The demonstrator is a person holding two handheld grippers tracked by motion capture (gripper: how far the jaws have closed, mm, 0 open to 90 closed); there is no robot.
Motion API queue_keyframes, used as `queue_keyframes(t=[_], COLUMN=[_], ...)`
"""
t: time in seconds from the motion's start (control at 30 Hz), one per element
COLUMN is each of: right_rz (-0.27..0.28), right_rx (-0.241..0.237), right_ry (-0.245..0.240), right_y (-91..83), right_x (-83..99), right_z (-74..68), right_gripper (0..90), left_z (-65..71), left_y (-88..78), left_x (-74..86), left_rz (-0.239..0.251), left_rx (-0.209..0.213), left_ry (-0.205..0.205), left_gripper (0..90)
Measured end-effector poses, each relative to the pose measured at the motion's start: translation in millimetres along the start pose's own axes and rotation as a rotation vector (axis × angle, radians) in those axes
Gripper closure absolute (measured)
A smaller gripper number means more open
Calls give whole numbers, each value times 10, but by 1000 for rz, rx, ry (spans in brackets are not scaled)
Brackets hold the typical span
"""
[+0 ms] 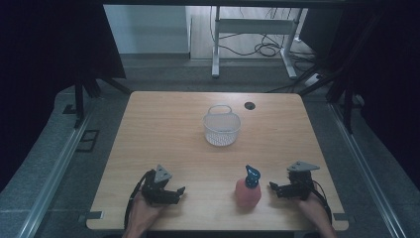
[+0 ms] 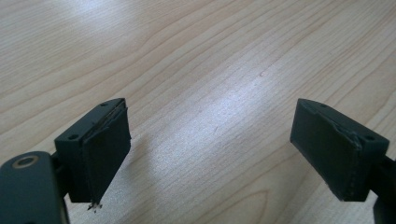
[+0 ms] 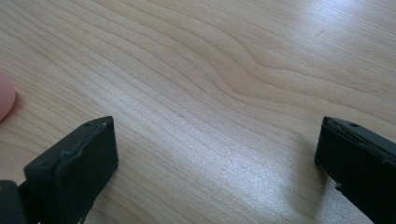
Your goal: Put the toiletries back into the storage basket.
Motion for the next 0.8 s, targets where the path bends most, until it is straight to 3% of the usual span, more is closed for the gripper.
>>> queue_keyframes(t=[0.27, 0.8], right_rz=[0, 0], right_rx=[0, 0], right_ry=[-1, 0], right_y=[0, 0], right_x=[0, 0], right_z=[1, 0], right_gripper=[0, 0], left_z=[43, 135], left_y=[-31, -123], left_x=[-37, -181], left_rz=[-13, 21], left_rx=[11, 56], left_ry=[22, 47], left_gripper=[131, 126])
Point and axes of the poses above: each handheld gripper's, and its own axes: y roughly forward along the jaws, x roughly out of its underside, z roughly to its right, the point moved 7 cm from there along y, roughly forward along the jaws, and after that the axes turned 11 degrees about y, right-handed, at the moved point
